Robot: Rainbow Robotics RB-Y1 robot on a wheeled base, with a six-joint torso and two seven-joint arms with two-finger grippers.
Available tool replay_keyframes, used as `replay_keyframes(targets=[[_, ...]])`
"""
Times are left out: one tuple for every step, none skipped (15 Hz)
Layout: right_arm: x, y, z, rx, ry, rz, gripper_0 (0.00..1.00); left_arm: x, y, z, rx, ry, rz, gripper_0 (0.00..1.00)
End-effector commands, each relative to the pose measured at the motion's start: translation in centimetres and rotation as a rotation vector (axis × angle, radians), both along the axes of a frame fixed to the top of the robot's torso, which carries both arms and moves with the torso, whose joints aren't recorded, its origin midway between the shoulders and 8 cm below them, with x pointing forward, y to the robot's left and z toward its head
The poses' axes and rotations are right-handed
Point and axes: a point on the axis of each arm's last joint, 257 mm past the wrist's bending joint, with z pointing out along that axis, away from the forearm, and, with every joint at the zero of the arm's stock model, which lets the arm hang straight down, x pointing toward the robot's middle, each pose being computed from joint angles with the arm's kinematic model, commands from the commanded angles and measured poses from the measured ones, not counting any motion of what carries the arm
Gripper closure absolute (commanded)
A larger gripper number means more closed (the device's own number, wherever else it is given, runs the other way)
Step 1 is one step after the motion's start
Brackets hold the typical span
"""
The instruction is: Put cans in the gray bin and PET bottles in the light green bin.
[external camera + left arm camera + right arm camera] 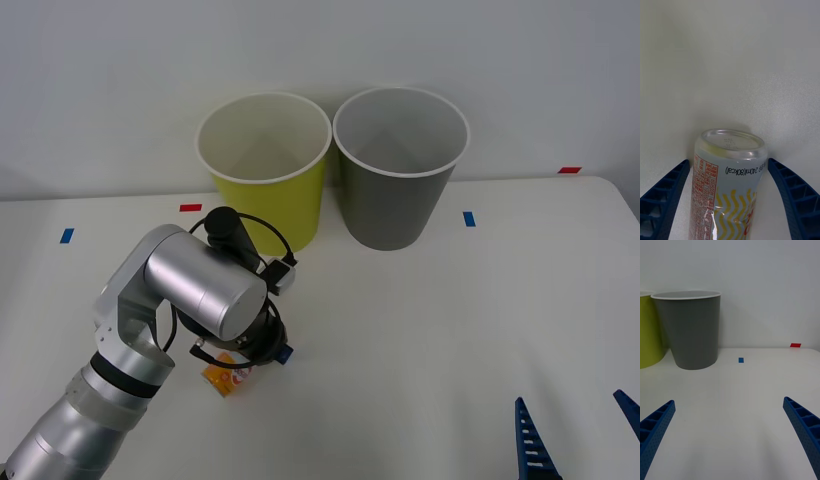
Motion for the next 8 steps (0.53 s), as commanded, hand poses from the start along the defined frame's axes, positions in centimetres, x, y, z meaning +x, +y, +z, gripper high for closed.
replay_keyframes(targets=[[0.0,0.0,0.0,0.0,0.0,0.0,0.0,0.0,0.1,0.0,-0.002,0.001,-0.011,1.0],[0.0,0.0,0.0,0.0,0.0,0.0,0.0,0.0,0.0,0.0,-0.006,-0.002,-0.018,1.0],[0.0,0.0,0.0,0.0,0.0,0.0,0.0,0.2,0.1,0.1,-0.01,-0.009,-0.023,1.0],[0.0,0.0,0.0,0.0,0.0,0.0,0.0,0.4,0.1,0.2,-0.014,-0.015,-0.028,1.0],[0.0,0.0,0.0,0.0,0.0,0.0,0.0,0.4,0.1,0.2,-0.02,-0.017,-0.031,1.0],[0.0,0.0,0.0,0.0,0.0,0.0,0.0,0.5,0.1,0.5,-0.022,-0.024,-0.038,1.0],[0.0,0.0,0.0,0.0,0.0,0.0,0.0,0.5,0.1,0.8,-0.027,-0.032,-0.039,1.0],[0.0,0.0,0.0,0.0,0.0,0.0,0.0,0.7,0.2,1.2,-0.029,-0.044,-0.04,1.0]])
